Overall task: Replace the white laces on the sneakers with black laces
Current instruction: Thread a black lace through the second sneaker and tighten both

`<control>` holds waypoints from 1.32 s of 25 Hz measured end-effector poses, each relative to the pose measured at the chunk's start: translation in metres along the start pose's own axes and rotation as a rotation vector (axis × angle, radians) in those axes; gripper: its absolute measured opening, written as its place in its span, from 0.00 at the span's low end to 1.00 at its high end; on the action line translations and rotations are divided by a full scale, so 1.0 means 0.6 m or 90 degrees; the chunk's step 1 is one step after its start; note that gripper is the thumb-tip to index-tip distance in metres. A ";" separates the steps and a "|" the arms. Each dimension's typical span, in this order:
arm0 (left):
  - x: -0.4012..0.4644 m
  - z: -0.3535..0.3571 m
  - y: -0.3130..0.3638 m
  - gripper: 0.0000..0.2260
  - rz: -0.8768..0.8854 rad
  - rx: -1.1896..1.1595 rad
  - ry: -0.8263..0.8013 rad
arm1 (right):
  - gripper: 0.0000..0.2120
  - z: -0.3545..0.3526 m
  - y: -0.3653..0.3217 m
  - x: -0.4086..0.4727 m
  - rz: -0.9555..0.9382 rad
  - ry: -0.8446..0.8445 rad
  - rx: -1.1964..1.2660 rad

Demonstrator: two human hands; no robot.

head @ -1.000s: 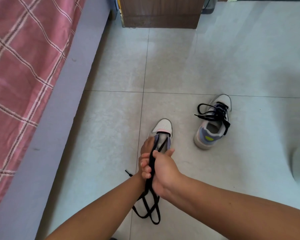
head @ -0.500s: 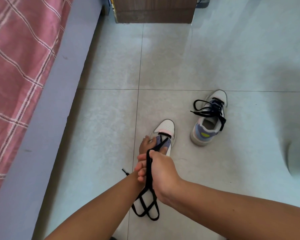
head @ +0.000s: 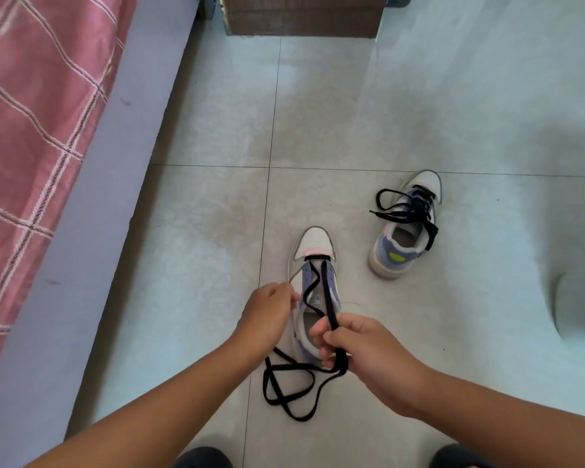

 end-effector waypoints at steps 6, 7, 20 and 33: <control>-0.024 0.015 0.009 0.12 0.042 0.045 -0.161 | 0.14 0.011 -0.042 -0.017 -0.207 -0.025 -0.458; -0.023 0.001 0.014 0.12 0.049 0.019 -0.128 | 0.14 -0.005 -0.055 -0.018 -0.201 0.025 -0.399; 0.071 -0.200 -0.043 0.10 -0.039 0.287 -0.102 | 0.11 -0.324 -0.064 -0.002 0.108 0.146 -0.527; 0.187 0.029 0.049 0.17 0.136 0.446 -0.035 | 0.13 -0.108 -0.070 0.223 -0.083 0.109 -0.491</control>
Point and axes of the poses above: each hand's wrist, its own x-axis towards the middle knuckle, its own z-axis out of the palm, y = z × x, the point moved 7 cm from there along x, towards the middle knuckle, and after that the axes turned 4 degrees about x, right-handed, at the moved point
